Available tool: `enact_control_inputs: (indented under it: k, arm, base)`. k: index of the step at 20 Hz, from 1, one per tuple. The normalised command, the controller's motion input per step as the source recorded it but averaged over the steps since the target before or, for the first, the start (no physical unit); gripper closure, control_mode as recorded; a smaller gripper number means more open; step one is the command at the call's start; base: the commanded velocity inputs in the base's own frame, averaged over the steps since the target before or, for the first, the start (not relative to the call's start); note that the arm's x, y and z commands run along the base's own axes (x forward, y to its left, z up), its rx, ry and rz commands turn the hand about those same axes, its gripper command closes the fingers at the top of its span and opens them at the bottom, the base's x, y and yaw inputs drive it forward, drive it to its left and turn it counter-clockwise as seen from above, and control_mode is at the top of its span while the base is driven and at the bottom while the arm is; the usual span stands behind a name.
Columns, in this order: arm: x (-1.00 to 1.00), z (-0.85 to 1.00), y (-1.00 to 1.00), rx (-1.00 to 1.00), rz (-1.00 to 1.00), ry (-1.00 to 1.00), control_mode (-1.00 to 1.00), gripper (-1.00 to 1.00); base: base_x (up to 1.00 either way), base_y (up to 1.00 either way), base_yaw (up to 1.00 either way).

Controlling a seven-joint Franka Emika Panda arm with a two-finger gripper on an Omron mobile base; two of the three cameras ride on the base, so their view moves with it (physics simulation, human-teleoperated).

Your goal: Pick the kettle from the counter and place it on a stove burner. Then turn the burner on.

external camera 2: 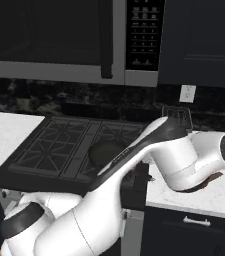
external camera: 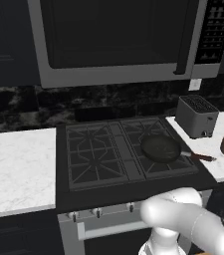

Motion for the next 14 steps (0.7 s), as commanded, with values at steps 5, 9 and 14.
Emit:
enact_control_inputs:
  k: [5,9,14]
  arm:
    - [0.25,-0.19,-1.00,-0.01,0.21,0.06,-1.00,-1.00]
    - [0.42,-0.60,-0.78,-0.11,0.27,0.24,-1.00,-1.00]
    - [0.23,-0.52,-0.10,-0.07,0.03,0.24,-1.00,-1.00]
  base:
    - [0.00,0.00,0.00]
    - [0.00,0.00,0.00]
    - [0.00,0.00,0.00]
